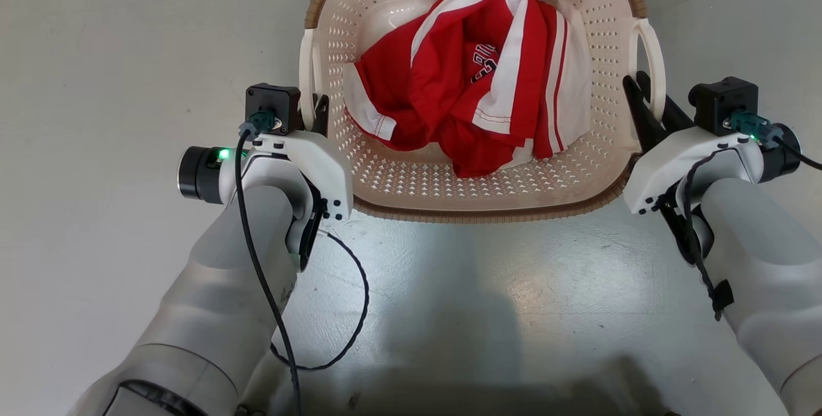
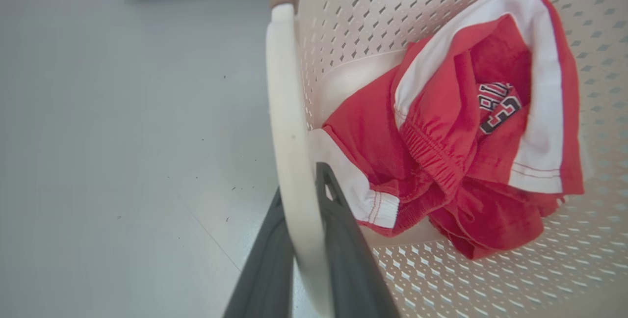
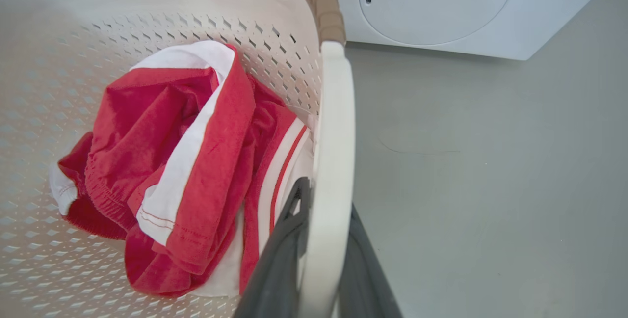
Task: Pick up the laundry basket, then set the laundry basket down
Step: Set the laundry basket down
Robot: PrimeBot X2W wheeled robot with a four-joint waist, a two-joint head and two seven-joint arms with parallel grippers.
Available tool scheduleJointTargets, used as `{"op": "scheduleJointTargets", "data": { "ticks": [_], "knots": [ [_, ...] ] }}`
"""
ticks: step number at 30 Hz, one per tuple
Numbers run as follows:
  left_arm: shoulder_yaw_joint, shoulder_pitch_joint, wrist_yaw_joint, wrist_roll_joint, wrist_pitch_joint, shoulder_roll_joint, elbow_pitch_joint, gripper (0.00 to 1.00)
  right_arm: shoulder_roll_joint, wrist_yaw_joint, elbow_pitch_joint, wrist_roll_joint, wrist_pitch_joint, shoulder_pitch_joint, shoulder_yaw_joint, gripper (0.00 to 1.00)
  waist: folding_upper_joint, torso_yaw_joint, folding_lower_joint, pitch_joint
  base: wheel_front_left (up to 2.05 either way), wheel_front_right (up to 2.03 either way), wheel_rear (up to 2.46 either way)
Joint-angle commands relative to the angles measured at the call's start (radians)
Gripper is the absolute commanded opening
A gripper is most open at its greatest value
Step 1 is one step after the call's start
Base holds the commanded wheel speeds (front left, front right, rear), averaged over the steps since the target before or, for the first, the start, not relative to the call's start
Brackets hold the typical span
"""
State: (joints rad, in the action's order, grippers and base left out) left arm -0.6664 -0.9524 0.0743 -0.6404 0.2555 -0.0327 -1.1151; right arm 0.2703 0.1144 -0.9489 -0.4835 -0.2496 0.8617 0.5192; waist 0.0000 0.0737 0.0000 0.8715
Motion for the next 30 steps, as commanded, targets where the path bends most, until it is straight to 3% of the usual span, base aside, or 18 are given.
{"op": "scheduleJointTargets", "data": {
  "ticks": [1, 3, 4, 5, 6, 17, 30],
  "knots": [
    [0.017, -0.009, -0.008, 0.015, 0.006, -0.023, 0.004, 0.0, -0.018, 0.016, 0.017, 0.016, -0.012, -0.058, 0.019, 0.0, 0.0, -0.001, 0.0, 0.0, 0.0, 0.0, 0.0],
    [0.025, -0.009, -0.01, 0.012, 0.006, -0.022, -0.007, 0.0, -0.018, 0.016, 0.012, 0.018, -0.012, -0.057, 0.007, 0.0, 0.0, -0.003, 0.0, 0.001, 0.0, 0.0, 0.0],
    [0.032, -0.01, -0.009, 0.007, 0.006, -0.021, -0.012, 0.04, -0.018, 0.016, 0.006, 0.021, -0.012, -0.055, -0.003, 0.18, 0.0, -0.003, 0.0, 0.001, 0.0, 0.0, 0.0],
    [0.036, -0.012, -0.007, 0.007, 0.006, -0.021, -0.014, 0.46, -0.021, 0.016, -0.004, 0.025, -0.012, -0.055, -0.009, 0.48, 0.0, -0.003, 0.0, 0.002, 0.0, 0.0, 0.0],
    [0.038, -0.014, -0.002, 0.01, 0.006, -0.02, -0.014, 1.0, -0.023, 0.016, -0.007, 0.031, -0.012, -0.053, -0.014, 1.0, 0.0, -0.004, 0.0, 0.002, 0.0, 0.0, 0.0],
    [0.037, 0.007, 0.004, -0.018, 0.006, -0.018, -0.082, 1.0, -0.05, 0.016, 0.045, 0.119, -0.012, -0.08, -0.125, 1.0, 0.0, -0.015, 0.0, -0.03, 0.0, 0.0, 0.0],
    [0.061, 0.066, 0.019, -0.028, 0.006, -0.018, -0.037, 1.0, -0.074, 0.016, 0.09, 0.184, -0.012, -0.153, -0.204, 1.0, 0.0, -0.021, 0.0, -0.151, 0.0, 0.0, 0.0]
  ]
}}
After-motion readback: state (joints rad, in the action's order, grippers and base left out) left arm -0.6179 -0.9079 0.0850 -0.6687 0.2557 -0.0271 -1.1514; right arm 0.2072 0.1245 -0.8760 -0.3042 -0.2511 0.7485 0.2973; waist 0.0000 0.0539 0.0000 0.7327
